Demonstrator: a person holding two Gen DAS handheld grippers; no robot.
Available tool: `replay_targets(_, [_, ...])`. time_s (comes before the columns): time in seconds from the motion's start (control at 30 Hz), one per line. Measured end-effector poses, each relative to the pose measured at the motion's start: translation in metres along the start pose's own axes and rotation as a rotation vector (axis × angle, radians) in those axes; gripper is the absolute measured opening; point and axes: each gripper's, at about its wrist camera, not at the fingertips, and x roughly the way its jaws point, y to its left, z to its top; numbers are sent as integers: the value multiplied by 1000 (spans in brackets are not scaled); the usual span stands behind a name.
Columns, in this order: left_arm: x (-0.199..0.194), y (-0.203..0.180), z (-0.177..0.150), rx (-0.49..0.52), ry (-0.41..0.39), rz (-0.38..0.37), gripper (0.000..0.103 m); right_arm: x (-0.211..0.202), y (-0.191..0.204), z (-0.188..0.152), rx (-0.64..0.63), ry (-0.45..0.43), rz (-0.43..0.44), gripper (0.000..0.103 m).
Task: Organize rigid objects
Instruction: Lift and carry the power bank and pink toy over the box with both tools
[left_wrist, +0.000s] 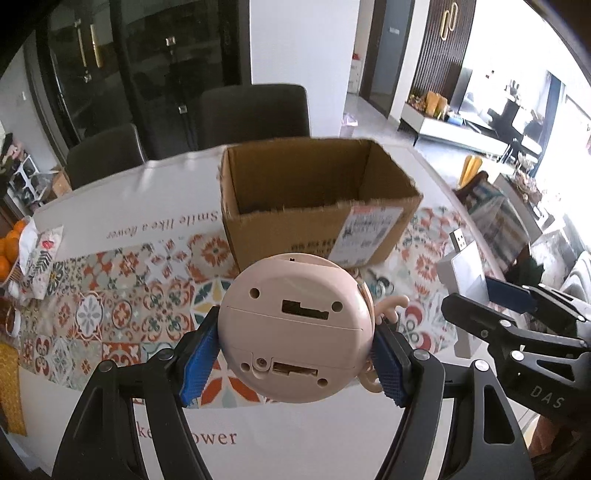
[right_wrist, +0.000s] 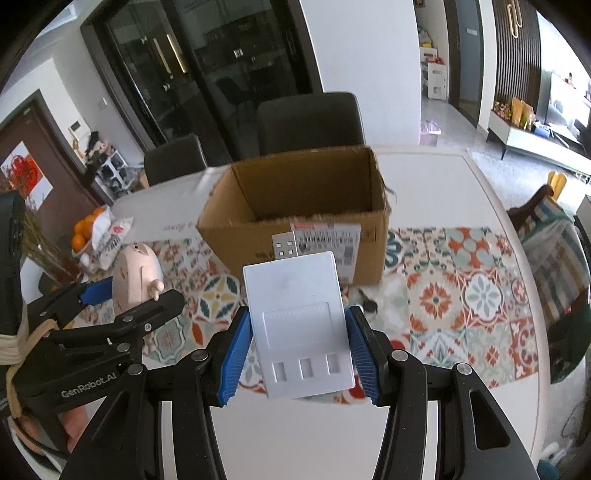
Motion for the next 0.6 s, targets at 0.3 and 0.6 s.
replay_targets(0.3, [-17, 3, 31, 2, -76, 8, 74, -8, 3, 34, -6, -73, 8, 52])
replay_targets(0.6, [-22, 5, 65, 0, -120, 28, 74, -3, 1, 68, -15, -108, -9, 52])
